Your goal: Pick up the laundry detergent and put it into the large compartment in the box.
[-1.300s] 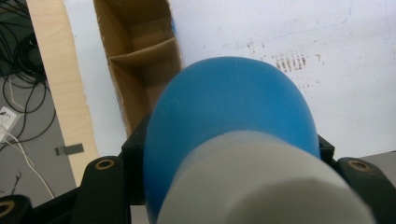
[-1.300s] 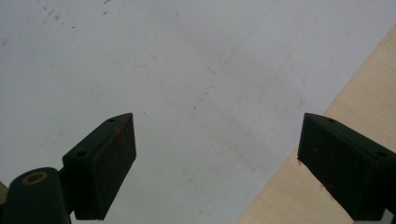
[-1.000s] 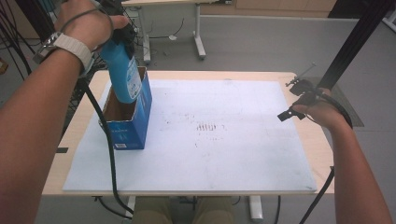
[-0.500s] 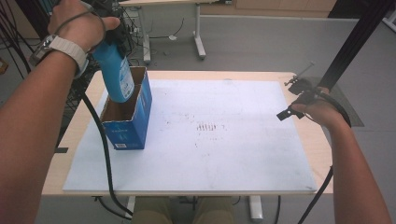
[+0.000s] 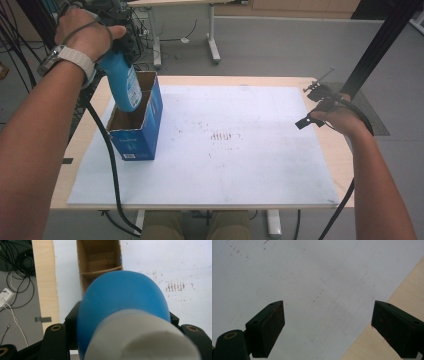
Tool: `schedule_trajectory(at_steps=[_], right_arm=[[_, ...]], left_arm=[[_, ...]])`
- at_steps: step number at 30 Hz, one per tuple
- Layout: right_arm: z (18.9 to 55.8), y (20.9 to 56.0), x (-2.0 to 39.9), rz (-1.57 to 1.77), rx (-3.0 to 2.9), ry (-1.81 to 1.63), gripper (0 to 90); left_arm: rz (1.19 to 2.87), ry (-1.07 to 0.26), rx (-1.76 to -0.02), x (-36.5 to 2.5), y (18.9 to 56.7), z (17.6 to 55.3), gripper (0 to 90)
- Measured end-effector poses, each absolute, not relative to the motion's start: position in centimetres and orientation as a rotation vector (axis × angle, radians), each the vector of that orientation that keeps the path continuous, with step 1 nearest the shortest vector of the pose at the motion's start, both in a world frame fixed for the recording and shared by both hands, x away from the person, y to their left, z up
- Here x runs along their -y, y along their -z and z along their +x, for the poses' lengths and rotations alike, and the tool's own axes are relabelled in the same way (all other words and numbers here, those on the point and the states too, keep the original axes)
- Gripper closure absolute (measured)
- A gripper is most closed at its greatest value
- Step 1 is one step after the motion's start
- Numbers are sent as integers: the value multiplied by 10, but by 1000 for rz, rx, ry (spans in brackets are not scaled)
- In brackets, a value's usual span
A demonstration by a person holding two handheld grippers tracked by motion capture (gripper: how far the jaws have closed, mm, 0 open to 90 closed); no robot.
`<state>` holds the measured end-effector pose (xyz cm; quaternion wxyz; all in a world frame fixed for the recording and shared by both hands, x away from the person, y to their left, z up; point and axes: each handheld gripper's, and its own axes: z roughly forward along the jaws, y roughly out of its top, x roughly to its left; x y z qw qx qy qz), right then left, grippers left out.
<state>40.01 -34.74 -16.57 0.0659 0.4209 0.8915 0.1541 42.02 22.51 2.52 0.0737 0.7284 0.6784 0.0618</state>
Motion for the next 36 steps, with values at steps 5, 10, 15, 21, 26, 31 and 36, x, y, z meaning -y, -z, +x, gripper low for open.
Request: schedule_trajectory(at_steps=[5, 10, 15, 21, 26, 31, 36], right_arm=[[402, 167, 346, 1273, -2689, -458, 116], [402, 168, 344, 1275, -2692, -451, 116], [402, 168, 345, 1277, -2692, -450, 116], [401, 169, 346, 1283, -2691, -445, 116], [401, 171, 348, 1288, -2691, -446, 116], [401, 172, 349, 1292, -2693, -443, 117], [402, 173, 350, 1295, -2694, -443, 118]], left_arm=[[2195, -179, -2047, -227, -13, 425, 393], [2197, -169, -2049, -229, -4, 428, 393], [2198, -182, -2041, -229, 2, 427, 393], [2206, -192, -2041, -227, 7, 428, 393], [2215, -198, -2035, -225, 14, 429, 393], [2217, -206, -2037, -224, 23, 430, 393], [2226, -207, -2039, -224, 32, 432, 393]])
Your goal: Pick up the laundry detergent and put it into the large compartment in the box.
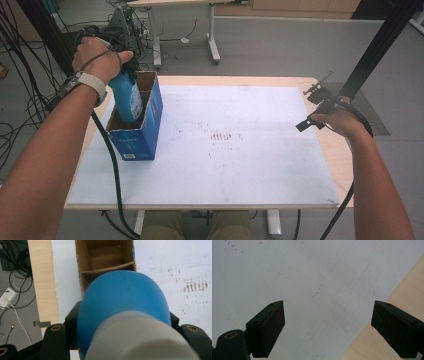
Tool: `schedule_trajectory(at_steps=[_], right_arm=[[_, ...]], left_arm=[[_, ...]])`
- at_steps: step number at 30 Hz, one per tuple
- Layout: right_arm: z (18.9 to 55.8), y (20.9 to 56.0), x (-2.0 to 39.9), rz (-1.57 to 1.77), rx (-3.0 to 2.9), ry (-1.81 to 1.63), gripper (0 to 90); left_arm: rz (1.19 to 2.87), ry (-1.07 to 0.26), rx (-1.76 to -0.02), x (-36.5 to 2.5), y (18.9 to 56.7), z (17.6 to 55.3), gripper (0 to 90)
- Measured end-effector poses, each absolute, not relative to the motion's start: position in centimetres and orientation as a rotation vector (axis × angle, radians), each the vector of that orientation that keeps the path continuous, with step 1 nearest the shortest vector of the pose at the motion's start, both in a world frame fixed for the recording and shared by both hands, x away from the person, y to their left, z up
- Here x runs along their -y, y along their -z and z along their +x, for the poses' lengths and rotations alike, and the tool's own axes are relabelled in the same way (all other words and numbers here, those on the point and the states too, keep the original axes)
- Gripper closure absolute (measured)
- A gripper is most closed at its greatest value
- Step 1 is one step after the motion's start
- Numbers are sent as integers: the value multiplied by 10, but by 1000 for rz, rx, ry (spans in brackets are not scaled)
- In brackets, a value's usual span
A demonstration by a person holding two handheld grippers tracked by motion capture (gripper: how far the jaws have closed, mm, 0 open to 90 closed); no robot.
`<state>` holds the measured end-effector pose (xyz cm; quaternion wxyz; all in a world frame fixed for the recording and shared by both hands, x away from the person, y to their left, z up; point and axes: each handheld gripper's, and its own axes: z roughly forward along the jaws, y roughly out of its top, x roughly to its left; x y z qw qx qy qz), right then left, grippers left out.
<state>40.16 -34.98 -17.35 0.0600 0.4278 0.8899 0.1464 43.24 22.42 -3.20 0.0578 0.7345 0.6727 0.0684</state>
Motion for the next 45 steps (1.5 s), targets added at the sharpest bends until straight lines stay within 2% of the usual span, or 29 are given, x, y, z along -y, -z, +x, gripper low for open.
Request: schedule_trajectory(at_steps=[31, 45], right_arm=[[409, 179, 343, 1289, -2717, -426, 121], [404, 178, 350, 1325, -2699, -423, 121]], left_arm=[[2278, -241, -1988, -224, 94, 433, 392], [2284, -247, -1970, -225, 110, 432, 391]])
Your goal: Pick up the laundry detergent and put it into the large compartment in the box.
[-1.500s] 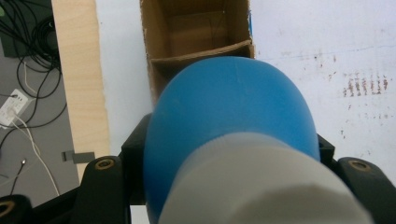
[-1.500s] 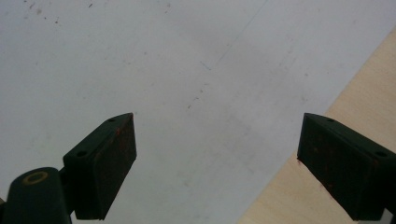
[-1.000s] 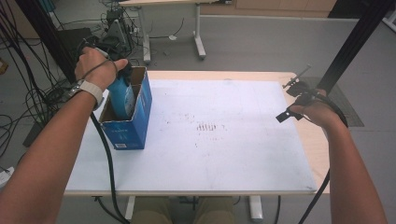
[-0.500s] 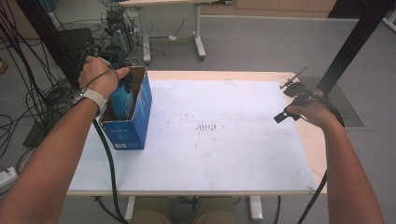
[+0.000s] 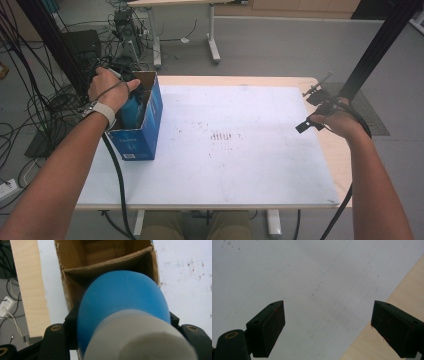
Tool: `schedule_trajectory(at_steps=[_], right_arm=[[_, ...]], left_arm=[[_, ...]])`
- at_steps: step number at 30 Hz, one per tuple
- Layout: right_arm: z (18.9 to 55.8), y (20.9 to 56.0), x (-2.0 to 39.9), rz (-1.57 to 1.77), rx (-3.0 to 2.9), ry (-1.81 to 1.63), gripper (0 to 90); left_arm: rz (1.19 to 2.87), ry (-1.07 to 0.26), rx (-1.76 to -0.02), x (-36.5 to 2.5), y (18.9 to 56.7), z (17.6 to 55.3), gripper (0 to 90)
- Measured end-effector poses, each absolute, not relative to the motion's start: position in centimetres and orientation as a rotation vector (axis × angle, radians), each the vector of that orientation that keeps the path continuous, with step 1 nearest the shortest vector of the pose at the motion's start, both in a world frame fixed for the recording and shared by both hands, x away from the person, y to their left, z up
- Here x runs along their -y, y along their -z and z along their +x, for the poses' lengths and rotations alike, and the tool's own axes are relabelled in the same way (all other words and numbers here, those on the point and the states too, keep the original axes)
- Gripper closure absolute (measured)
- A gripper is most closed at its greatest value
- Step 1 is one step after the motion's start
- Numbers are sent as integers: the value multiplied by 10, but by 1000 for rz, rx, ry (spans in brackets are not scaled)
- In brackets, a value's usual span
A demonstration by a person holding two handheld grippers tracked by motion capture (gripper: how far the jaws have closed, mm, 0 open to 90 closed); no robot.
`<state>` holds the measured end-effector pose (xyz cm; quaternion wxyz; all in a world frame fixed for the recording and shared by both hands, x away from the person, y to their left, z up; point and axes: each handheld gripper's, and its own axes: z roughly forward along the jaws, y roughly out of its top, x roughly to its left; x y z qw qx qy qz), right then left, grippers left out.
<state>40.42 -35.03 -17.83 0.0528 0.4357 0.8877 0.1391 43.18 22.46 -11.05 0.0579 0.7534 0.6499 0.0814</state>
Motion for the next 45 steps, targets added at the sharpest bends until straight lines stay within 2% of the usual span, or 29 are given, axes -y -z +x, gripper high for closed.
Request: schedule_trajectory(at_steps=[45], right_arm=[[392, 182, 365, 1370, -2676, -425, 121]], left_arm=[[2322, -234, -1967, -223, 148, 438, 386]])
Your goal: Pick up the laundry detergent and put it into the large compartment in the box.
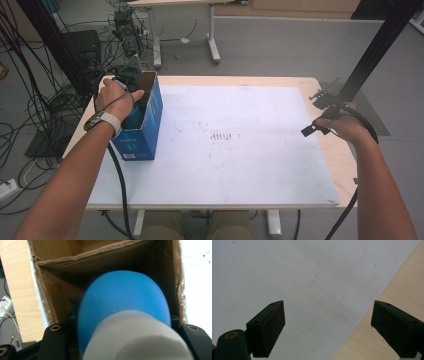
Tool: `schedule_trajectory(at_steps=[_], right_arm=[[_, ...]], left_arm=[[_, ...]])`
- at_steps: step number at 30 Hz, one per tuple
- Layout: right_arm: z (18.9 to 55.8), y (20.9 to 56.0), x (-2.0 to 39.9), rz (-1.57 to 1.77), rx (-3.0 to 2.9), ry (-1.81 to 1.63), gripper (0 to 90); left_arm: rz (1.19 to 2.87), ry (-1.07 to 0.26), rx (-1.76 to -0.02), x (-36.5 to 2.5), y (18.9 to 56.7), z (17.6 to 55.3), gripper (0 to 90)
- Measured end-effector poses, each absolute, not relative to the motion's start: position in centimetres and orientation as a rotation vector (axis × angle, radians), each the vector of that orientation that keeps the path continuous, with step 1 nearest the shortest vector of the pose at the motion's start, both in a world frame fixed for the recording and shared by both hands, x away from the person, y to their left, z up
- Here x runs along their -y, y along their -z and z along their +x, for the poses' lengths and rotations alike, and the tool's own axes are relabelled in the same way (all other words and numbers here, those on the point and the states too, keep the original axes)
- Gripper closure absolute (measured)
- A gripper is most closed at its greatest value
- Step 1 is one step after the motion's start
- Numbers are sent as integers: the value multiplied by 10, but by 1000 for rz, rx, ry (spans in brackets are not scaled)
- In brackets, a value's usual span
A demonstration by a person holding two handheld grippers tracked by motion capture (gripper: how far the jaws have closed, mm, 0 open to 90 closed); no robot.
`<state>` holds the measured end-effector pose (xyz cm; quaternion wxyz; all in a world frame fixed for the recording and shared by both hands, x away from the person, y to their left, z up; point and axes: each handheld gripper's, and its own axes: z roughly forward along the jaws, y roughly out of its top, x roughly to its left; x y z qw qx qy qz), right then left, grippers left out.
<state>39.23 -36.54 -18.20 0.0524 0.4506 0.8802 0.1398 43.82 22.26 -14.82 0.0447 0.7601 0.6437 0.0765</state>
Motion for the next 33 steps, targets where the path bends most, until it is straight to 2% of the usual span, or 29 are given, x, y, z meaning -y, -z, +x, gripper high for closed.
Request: schedule_trajectory(at_steps=[13, 33], right_arm=[[390, 186, 371, 1387, -2673, -425, 121], [388, 185, 372, 1389, -2668, -435, 121]], left_arm=[[2337, -210, -1979, -224, 161, 443, 384], [2322, -207, -1981, -227, 162, 442, 384]])
